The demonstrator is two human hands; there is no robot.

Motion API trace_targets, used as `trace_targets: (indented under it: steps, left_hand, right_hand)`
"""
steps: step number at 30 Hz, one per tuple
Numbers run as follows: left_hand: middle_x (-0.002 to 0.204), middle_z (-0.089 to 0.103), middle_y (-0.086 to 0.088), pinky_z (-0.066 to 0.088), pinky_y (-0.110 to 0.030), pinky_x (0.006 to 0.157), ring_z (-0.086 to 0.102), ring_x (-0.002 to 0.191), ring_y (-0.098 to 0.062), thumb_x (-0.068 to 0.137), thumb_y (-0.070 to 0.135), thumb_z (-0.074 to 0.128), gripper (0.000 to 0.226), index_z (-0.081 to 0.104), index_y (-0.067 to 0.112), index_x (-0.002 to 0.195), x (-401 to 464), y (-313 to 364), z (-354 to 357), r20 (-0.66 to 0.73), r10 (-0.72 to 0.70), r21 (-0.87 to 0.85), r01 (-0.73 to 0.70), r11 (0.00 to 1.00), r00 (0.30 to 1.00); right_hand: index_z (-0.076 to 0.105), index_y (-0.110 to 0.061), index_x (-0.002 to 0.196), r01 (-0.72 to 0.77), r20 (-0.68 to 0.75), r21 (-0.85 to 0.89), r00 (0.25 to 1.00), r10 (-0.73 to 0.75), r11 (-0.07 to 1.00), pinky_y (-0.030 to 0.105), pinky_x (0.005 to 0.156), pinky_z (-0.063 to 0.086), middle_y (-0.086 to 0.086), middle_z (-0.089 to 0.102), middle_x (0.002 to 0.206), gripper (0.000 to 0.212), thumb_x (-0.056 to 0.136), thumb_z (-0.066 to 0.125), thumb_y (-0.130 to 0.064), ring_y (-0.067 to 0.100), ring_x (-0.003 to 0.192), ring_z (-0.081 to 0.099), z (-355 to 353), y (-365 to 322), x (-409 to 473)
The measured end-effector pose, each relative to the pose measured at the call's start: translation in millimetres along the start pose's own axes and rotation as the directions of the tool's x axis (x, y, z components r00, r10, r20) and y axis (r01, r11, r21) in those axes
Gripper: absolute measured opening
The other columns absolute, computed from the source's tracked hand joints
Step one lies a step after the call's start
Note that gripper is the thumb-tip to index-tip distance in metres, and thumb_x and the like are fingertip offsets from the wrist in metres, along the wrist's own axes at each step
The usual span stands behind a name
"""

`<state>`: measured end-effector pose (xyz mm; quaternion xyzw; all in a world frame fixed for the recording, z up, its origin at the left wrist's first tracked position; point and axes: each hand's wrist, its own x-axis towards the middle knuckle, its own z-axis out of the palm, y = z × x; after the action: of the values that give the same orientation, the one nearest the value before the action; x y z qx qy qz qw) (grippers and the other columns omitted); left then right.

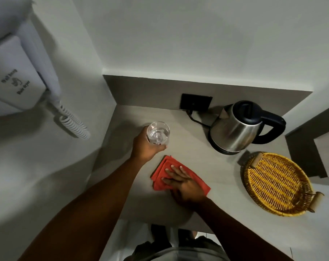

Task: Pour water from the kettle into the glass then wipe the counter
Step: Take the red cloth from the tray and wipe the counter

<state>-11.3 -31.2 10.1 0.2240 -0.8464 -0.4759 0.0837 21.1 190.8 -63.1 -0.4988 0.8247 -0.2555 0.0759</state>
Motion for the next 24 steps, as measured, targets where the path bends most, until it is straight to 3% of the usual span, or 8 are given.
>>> trace_targets:
  steps: [5,9,11,12,16,21,24]
  left_hand:
    - [0.121,0.067,-0.002,0.054,-0.042,0.096,0.063,0.112,-0.021,0.048,0.021,0.098,0.092,0.056,0.017,0.129,-8,-9,25,0.064,0.007,-0.045,-0.004,0.999,0.998]
    - [0.119,0.067,0.002,0.053,-0.023,0.092,0.064,0.109,-0.017,0.048,0.018,0.098,0.089,0.057,0.019,0.127,-16,-14,32,0.048,-0.001,-0.064,0.004,0.998,0.999]
    - [0.117,0.067,0.002,0.048,-0.007,0.084,0.064,0.107,-0.015,0.049,0.016,0.098,0.088,0.058,0.017,0.128,-19,-14,32,0.058,0.012,-0.053,-0.009,0.999,0.998]
    - [0.117,0.068,0.002,0.047,-0.005,0.082,0.064,0.107,-0.015,0.05,0.015,0.097,0.087,0.058,0.017,0.128,-20,-15,31,0.057,0.022,-0.051,-0.019,0.999,0.998]
    - [0.119,0.068,-0.002,0.054,-0.027,0.092,0.064,0.109,-0.017,0.052,0.018,0.098,0.086,0.058,0.014,0.128,-24,-13,30,0.053,0.057,-0.069,-0.053,0.996,0.997]
    - [0.118,0.069,-0.002,0.054,-0.037,0.095,0.065,0.109,-0.018,0.051,0.015,0.097,0.085,0.059,0.016,0.127,-21,-19,34,0.038,0.06,-0.087,-0.056,0.995,0.997]
    - [0.121,0.068,-0.004,0.051,-0.043,0.098,0.064,0.112,-0.02,0.052,0.015,0.097,0.086,0.058,0.016,0.128,-19,-28,39,0.044,0.065,-0.059,-0.062,0.996,0.997]
  right_hand:
    - [0.058,-0.011,0.137,-0.215,-0.15,0.035,0.964,0.218,0.976,0.04,0.118,0.005,0.017,0.045,0.148,0.055,0.084,0.072,-0.002,0.044,0.14,0.031,-20,16,-23]
    - [0.058,-0.005,0.135,-0.294,-0.173,0.157,0.932,0.319,0.943,0.054,0.118,0.021,0.019,0.051,0.143,0.048,0.088,0.067,0.003,0.043,0.138,0.038,-27,13,-21]
    - [0.057,-0.004,0.136,-0.326,-0.184,0.213,0.912,0.366,0.921,0.055,0.116,0.026,0.02,0.052,0.142,0.048,0.089,0.066,0.004,0.041,0.137,0.042,-30,13,-20]
    - [0.057,-0.005,0.137,-0.336,-0.198,0.238,0.902,0.384,0.912,0.053,0.116,0.029,0.019,0.053,0.143,0.048,0.09,0.065,0.004,0.038,0.137,0.043,-31,14,-19]
    - [0.06,-0.005,0.134,-0.343,-0.284,0.323,0.854,0.436,0.882,0.047,0.111,0.039,0.016,0.058,0.138,0.045,0.09,0.064,0.005,0.035,0.132,0.051,-35,12,-17]
    - [0.058,-0.006,0.135,-0.304,-0.415,0.403,0.779,0.469,0.863,0.041,0.109,0.044,0.016,0.059,0.137,0.039,0.096,0.055,-0.009,0.026,0.128,0.056,-70,7,-29]
    - [0.058,-0.011,0.136,-0.311,-0.559,0.377,0.675,0.481,0.873,0.029,0.108,0.043,0.009,0.059,0.137,0.043,0.096,0.049,-0.021,0.015,0.128,0.055,-107,13,-56]
